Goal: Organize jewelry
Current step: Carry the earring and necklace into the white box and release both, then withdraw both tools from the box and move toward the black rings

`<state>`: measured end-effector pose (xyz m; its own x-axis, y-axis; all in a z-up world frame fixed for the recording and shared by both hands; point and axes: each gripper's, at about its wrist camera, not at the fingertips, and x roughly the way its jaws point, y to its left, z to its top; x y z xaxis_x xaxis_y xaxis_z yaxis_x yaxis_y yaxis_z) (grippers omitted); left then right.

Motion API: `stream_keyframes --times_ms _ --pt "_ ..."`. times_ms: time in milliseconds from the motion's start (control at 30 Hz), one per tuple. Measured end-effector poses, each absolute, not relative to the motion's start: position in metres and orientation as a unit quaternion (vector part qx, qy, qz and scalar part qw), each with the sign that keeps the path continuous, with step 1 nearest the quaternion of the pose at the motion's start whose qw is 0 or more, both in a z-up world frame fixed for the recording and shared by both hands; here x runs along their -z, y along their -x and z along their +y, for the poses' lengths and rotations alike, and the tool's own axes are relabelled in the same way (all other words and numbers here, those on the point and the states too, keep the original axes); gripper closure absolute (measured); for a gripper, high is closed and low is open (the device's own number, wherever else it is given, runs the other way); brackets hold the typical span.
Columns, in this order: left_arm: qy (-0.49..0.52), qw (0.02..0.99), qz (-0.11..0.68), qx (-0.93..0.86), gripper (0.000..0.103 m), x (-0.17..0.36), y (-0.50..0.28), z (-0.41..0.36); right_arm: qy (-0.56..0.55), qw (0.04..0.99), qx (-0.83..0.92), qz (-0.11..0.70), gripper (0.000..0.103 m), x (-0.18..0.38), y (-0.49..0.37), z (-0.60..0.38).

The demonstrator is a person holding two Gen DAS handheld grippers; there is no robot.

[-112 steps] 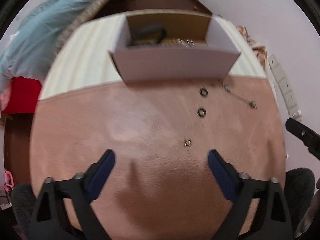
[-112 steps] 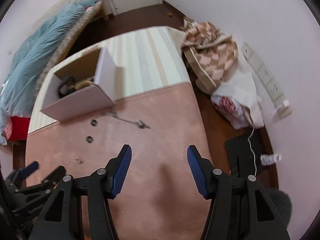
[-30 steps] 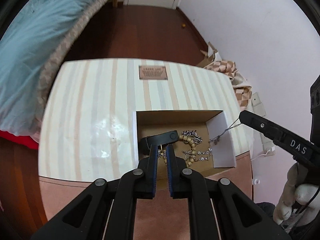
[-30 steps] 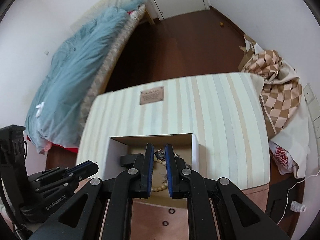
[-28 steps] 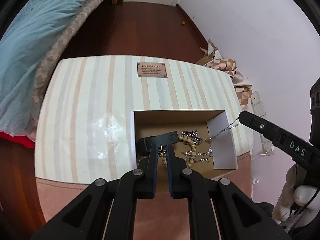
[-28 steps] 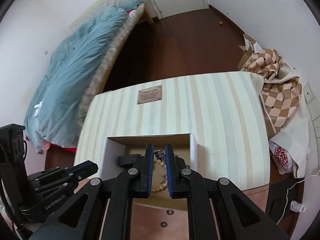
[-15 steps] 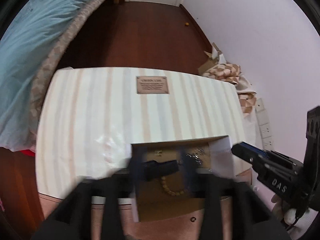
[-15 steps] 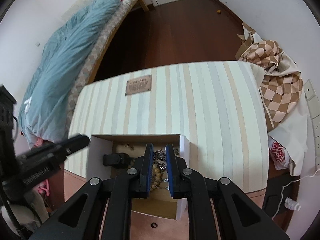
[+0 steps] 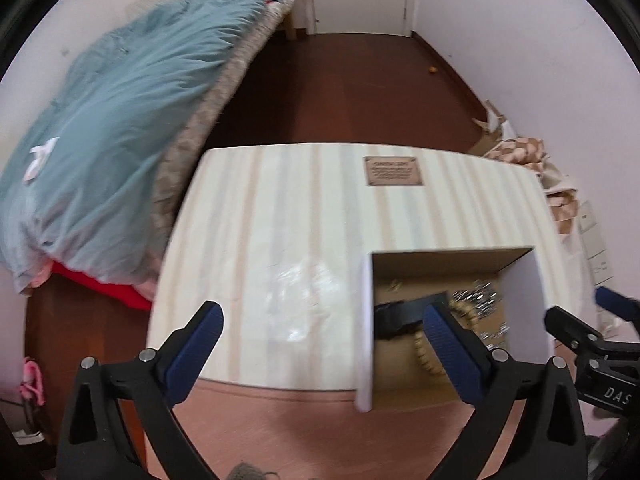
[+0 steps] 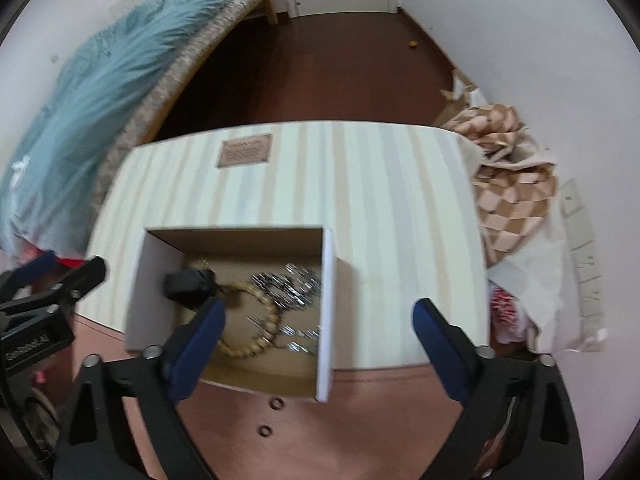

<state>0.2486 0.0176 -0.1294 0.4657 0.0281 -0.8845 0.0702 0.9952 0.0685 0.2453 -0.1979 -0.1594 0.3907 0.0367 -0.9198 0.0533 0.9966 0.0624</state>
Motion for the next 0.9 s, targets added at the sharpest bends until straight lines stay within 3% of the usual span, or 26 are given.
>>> stream_keyframes --times_ms 400,900 --pt "-0.051 0.850 0.524 0.005 0.001 0.139 -0.199 0.018 -0.038 0.829 0.033 0.557 0.004 0.160 -0.201 -0.191" --pt "-0.036 0.888 0.458 0.009 0.001 0.055 -0.127 0.013 -0.023 0.881 0.043 0.471 0.004 0.068 -0.126 -0.188"
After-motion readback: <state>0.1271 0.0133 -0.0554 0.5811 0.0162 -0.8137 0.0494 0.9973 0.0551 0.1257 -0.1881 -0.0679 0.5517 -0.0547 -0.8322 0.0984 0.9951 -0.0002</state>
